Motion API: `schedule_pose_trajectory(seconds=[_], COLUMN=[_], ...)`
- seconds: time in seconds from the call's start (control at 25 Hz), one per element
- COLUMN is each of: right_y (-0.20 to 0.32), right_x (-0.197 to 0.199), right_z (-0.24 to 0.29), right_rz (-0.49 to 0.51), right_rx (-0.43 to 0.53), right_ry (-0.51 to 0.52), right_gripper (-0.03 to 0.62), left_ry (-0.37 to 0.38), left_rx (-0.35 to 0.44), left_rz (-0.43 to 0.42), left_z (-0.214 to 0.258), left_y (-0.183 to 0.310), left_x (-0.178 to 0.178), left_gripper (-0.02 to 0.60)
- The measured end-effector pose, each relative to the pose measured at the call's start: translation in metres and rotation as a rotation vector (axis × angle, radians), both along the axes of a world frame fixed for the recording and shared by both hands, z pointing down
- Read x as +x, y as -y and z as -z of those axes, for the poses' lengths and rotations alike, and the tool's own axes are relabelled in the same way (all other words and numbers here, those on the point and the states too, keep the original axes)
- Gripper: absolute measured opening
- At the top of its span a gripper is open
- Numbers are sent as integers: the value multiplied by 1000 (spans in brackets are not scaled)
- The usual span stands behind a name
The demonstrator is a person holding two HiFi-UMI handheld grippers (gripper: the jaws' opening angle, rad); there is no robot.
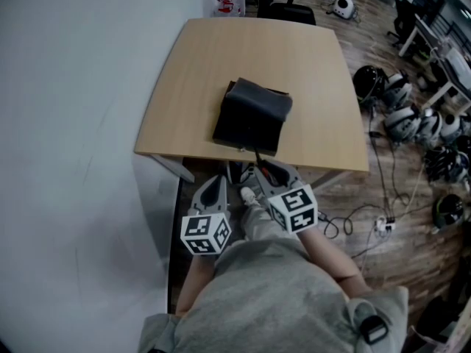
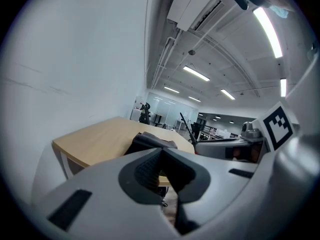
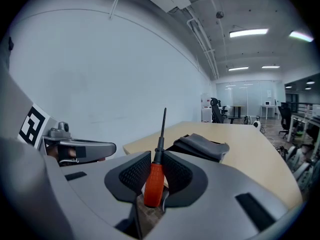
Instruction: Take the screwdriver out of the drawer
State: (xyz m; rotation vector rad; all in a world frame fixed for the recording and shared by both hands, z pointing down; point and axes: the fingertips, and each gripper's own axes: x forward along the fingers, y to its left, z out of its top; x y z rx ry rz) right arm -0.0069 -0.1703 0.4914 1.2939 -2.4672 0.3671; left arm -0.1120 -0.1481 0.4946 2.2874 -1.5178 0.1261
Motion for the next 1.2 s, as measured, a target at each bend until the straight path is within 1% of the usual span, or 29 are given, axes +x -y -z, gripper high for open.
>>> schedule_pose_trajectory(seconds=[0.32,0.52,0.68,1.0,1.2], right_y=[-2,0,5,12,12], right_x=[-4,-6,-6,-10,-4], right_z=[10,5,8,11,2], right_rz=[-1,11,10,17,21], right_rx=[31,15,31,27,2], right_ry=[4,-14,-5,13,-20], right_gripper=[77,77,77,77,77], left_ry=[7,5,4,2,-2], left_rx=[6,5,1,-11,-15], left_rz=[1,4,4,6,8], left_z=[5,5,4,0,1], left_y=[-2,2,5,11,13], left_x=[-2,-5,-4,-2,-1], left_gripper=[0,0,0,0,0])
